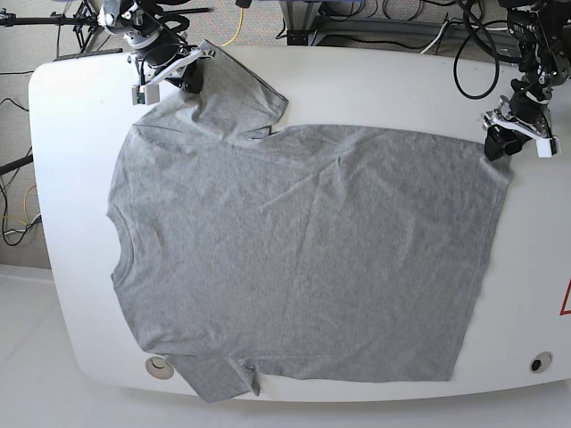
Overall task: Fold the T-shirt properly
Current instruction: 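Lower the left gripper onto the hem corner and close it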
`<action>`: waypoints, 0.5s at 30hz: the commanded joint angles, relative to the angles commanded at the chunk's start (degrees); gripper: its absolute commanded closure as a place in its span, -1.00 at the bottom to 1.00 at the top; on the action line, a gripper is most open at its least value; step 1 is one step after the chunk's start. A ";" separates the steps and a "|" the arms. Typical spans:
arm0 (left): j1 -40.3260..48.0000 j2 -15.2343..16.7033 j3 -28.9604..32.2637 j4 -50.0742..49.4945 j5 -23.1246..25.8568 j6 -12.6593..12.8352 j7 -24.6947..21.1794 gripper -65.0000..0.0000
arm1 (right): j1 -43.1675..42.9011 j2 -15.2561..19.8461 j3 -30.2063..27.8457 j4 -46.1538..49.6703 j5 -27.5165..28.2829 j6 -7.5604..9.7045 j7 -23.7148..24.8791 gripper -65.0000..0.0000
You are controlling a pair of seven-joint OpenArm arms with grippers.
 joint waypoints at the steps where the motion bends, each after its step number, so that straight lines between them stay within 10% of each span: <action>1: -0.01 0.01 0.01 -0.11 0.03 0.00 0.00 0.09 | 0.01 0.00 -0.01 -0.01 0.01 0.01 -0.01 1.00; 15: -0.23 0.02 0.21 -0.31 -0.09 -0.72 0.57 0.13 | 0.00 -0.13 -0.10 -0.09 -0.02 -0.12 -0.01 1.00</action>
